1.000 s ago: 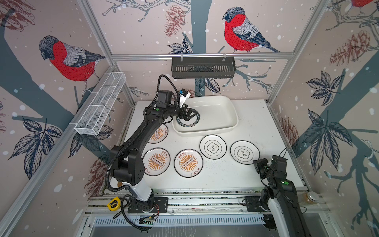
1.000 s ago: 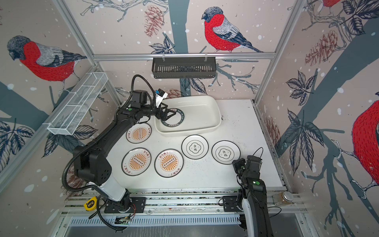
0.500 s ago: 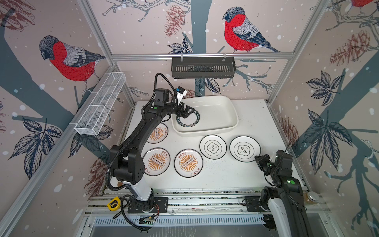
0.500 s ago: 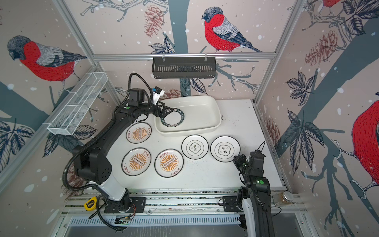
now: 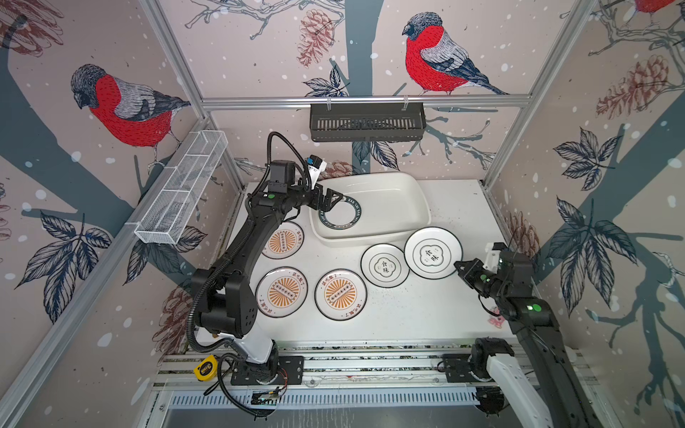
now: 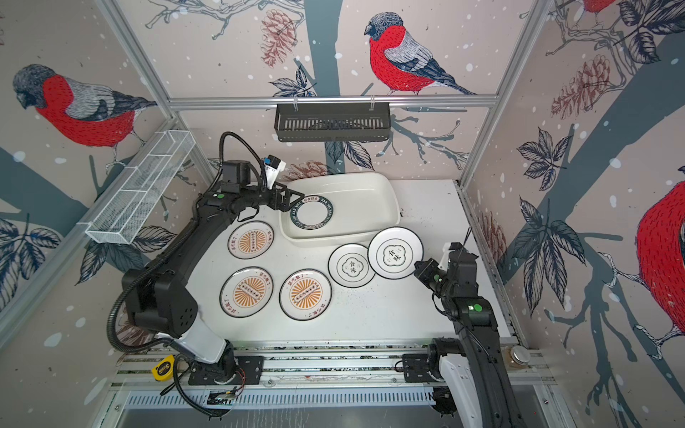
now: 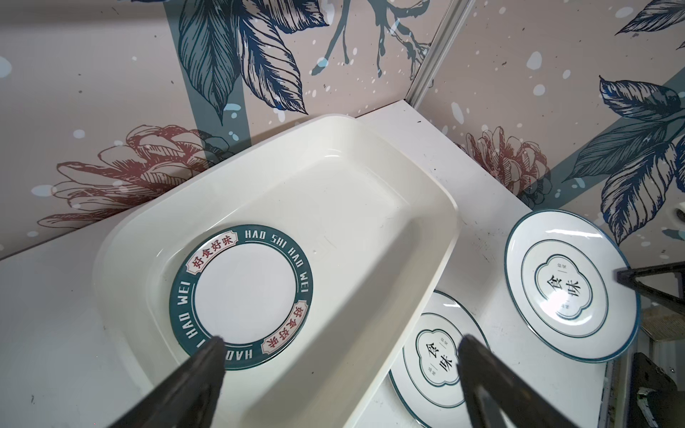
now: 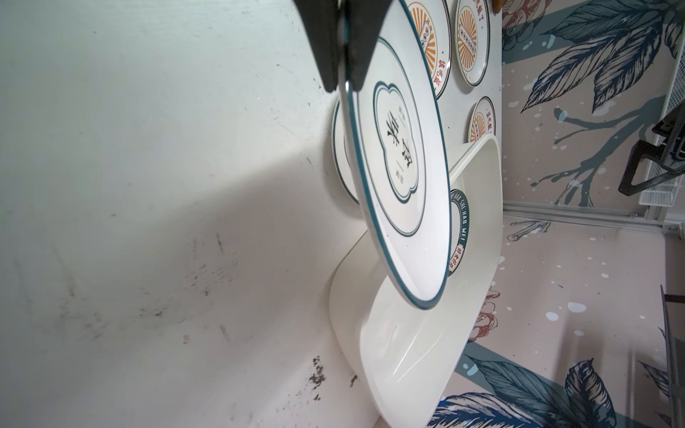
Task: Place the plates into the plastic bin on the countertop
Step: 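Lift the upright cloud-emblem plate with the right gripper, then carry the plate over the bin with the right gripper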
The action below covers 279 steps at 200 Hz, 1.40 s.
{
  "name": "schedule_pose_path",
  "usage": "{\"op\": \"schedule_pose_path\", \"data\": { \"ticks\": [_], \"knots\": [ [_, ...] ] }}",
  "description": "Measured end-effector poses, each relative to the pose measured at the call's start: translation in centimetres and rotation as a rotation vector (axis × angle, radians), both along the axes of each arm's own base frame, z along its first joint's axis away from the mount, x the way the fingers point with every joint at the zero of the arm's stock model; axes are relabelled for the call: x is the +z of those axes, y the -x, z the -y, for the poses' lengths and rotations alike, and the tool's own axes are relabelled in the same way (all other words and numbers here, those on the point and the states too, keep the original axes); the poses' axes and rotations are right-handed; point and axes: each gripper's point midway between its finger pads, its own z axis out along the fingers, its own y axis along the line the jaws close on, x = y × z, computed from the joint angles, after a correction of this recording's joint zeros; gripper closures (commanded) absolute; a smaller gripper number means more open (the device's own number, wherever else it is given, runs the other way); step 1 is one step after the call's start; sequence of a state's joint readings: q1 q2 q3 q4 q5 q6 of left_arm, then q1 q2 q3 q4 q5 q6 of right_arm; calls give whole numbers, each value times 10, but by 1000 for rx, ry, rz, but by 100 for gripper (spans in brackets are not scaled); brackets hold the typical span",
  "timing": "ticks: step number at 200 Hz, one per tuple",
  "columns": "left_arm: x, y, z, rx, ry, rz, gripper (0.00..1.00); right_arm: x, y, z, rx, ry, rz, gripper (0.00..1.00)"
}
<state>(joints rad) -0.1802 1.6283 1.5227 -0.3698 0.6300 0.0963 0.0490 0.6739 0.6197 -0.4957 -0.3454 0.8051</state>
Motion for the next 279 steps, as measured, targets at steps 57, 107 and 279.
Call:
{"op": "schedule_pose_path", "data": {
  "ticks": [57,107,279],
  "knots": [
    [17,9,-3,3,-1,44,4,28,-57,-78,200,42,51,99],
    [37,19,-10,13,3,91,3,60,-106,-130,286,25,141,99],
    [37,38,-20,24,-42,94,3,9,-212,-217,501,60,159,99]
  ]
}}
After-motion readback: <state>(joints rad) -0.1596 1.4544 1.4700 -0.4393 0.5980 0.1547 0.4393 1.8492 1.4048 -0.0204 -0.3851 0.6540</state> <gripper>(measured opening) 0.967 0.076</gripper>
